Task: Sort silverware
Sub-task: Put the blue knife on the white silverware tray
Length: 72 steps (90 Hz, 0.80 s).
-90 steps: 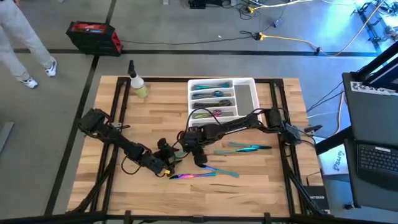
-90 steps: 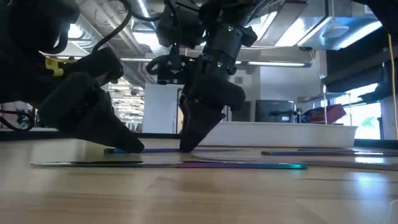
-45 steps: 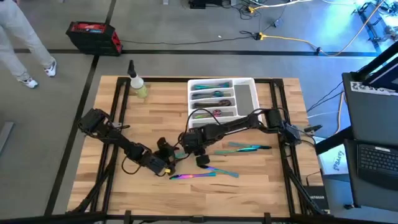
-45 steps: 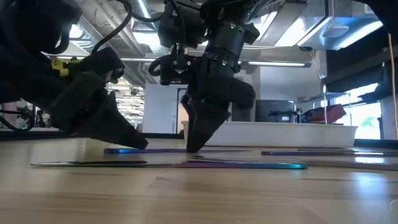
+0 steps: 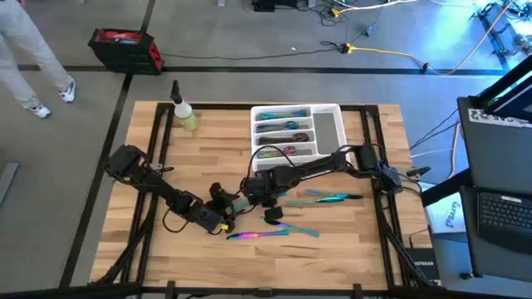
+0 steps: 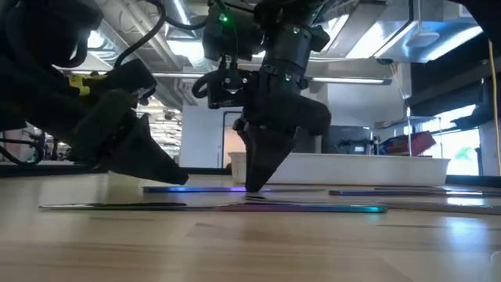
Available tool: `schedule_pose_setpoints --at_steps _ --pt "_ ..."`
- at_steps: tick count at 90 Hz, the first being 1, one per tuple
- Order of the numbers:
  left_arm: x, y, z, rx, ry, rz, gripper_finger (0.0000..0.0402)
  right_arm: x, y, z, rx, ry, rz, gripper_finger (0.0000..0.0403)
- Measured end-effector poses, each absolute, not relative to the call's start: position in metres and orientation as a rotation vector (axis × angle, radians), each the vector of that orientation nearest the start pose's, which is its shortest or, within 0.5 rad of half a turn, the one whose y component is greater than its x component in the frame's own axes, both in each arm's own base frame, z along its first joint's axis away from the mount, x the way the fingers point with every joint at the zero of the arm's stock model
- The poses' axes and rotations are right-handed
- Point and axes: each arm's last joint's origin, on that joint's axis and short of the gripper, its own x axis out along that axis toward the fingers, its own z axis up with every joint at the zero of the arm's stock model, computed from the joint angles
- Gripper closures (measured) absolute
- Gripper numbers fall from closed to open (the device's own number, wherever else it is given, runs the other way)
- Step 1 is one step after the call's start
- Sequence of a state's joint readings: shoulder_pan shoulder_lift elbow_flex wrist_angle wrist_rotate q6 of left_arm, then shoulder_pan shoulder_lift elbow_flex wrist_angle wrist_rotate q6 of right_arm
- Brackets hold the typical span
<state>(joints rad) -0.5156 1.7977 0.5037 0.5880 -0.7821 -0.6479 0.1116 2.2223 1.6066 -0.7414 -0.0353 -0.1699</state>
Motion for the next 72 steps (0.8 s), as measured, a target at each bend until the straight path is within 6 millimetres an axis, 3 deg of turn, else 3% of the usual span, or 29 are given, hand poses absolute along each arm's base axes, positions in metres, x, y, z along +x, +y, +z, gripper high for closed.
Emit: schedule_pose_setpoints --at_steps 48,72 --pt "0.246 -0.116 0.085 -0.196 0.446 0.424 0.0139 0.419 0.047 0.143 -0.202 1.414 0.224 0.0358" --pt "0.246 -0.116 0.085 -0.192 0.444 0.426 0.0139 0.415 0.047 0.144 -0.211 1.448 0.214 0.0282"
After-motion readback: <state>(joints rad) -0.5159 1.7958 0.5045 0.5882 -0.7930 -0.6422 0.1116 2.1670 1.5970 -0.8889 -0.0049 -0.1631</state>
